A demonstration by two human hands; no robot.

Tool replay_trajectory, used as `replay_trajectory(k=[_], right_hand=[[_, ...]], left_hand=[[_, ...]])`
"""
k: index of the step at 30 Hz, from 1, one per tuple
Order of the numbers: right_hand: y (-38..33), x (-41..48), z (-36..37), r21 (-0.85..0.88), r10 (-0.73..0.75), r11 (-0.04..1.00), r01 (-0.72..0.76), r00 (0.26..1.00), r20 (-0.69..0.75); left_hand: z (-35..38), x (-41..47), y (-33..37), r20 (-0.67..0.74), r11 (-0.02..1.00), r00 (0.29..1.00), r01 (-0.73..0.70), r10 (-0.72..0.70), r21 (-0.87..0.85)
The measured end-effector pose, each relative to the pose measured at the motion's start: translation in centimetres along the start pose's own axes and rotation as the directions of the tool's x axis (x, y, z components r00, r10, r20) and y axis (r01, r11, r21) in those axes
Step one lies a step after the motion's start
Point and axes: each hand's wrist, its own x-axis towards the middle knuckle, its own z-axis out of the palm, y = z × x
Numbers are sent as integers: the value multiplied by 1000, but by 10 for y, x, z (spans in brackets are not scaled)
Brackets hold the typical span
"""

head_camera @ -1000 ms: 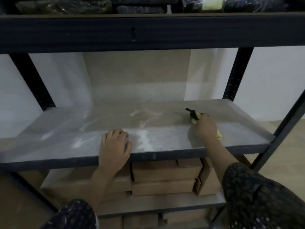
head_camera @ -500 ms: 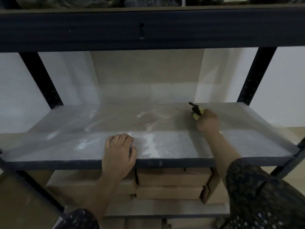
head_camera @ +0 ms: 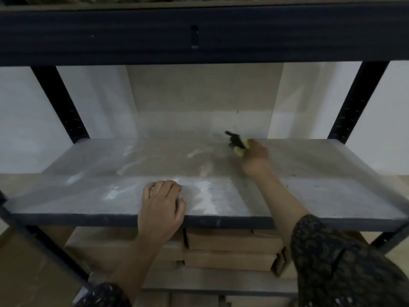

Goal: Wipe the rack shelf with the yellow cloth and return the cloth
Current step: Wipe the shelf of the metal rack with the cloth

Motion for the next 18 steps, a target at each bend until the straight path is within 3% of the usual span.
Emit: replay_trajectory(k=[3,5,9,13,16,18], right_hand=[[29,20,-10,-193,150,968,-161,986,-71],[25,21,6,-269,150,950,-160,987,-56],[-17,2,47,-258,-48,964,61,997,57],[-39,-9,61,-123,-193,966,226,953,233],[-20,9,36,19,-116,993,114,989,96],[6,27,13,-62,-21,998,17,998,-64]], left_hand=[[1,0,0,12,1000,1000,10,-10,0],[1,0,0,18,1000,1000,15,-15,-5],[1,0,-1,9,1000,1000,11,-11,-15],[1,-1,-1,-2,1000,1000,8,-8,0],[2,-1,-1,-13,1000,1000,2,-2,3],[3,-1,-1,-19,1000,1000,4,-4,-5]])
